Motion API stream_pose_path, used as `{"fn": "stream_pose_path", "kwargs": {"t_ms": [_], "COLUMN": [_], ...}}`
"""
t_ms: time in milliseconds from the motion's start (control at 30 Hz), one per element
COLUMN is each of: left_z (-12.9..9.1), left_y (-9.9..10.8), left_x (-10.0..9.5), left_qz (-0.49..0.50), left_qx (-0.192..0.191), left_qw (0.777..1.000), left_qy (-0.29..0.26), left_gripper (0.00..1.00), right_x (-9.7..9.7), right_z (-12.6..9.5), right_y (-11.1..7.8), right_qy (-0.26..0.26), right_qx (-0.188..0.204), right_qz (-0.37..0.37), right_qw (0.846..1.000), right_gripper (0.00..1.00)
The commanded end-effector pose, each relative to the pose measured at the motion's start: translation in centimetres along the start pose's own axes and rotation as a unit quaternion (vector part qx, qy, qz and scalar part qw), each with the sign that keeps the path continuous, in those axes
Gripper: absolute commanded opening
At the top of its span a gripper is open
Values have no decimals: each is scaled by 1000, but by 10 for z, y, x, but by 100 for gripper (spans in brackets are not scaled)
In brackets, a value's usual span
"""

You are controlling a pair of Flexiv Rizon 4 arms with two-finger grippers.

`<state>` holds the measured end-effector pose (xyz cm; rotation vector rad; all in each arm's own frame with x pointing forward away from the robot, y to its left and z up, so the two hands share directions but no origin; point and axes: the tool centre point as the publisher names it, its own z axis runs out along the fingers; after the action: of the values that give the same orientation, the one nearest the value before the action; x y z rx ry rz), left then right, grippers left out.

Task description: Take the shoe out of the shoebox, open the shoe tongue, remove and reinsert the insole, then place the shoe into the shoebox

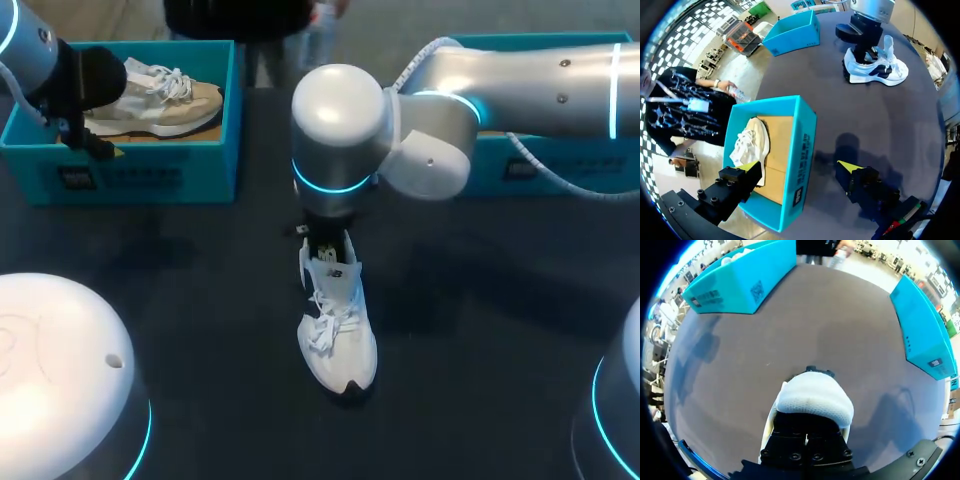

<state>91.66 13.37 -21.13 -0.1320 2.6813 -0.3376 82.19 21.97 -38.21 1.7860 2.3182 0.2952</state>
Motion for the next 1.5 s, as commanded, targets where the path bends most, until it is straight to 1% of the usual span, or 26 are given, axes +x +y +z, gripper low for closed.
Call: {"fn": "stream_pose_path", "kwargs": {"t_ms": [33,133,200,267,400,533,600,700,767,867,967,1133,1300,1333,1400,1500], "left_z": [-1,-1,-1,-1,-1,-1,-1,-1,-1,-1,-1,-1,-1,-1,-1,-1], "left_y": [0,0,0,0,0,0,0,0,0,0,0,0,0,0,0,0], "left_x": [1,1,1,1,1,1,1,1,1,1,1,1,1,1,1,1], "left_qz": [0,0,0,0,0,0,0,0,0,0,0,0,0,0,0,0], "left_qx": [-2,-2,-2,-2,-2,-2,-2,-2,-2,-2,-2,-2,-2,-2,-2,-2], "left_qw": [1000,1000,1000,1000,1000,1000,1000,1000,1000,1000,1000,1000,1000,1000,1000,1000], "left_qy": [0,0,0,0,0,0,0,0,0,0,0,0,0,0,0,0], "left_gripper": [100,100,100,100,100,100,100,100,100,100,100,100,100,100,100,100], "right_x": [2,2,2,2,2,2,1,0,-2,-1,1,1,7,8,11,16], "right_z": [7,14,14,8,-12,-31,-37,-41,-39,-36,-43,-54,-66,-68,-70,-70], "right_y": [-1,-3,-3,-6,-10,-13,-14,-15,-16,-14,-13,-14,-26,-28,-35,-43], "right_qy": [3,8,9,10,14,1,-4,-8,-9,-7,-16,-9,8,5,16,19], "right_qx": [4,13,17,21,46,47,50,45,39,43,62,112,176,184,206,223], "right_qz": [-2,-1,0,1,6,10,11,14,19,20,18,17,30,36,47,62], "right_qw": [1000,1000,1000,1000,999,999,999,999,999,999,998,993,984,982,977,973], "right_gripper": [0,0,0,0,0,0,0,0,0,0,0,0,0,0,0,0]}}
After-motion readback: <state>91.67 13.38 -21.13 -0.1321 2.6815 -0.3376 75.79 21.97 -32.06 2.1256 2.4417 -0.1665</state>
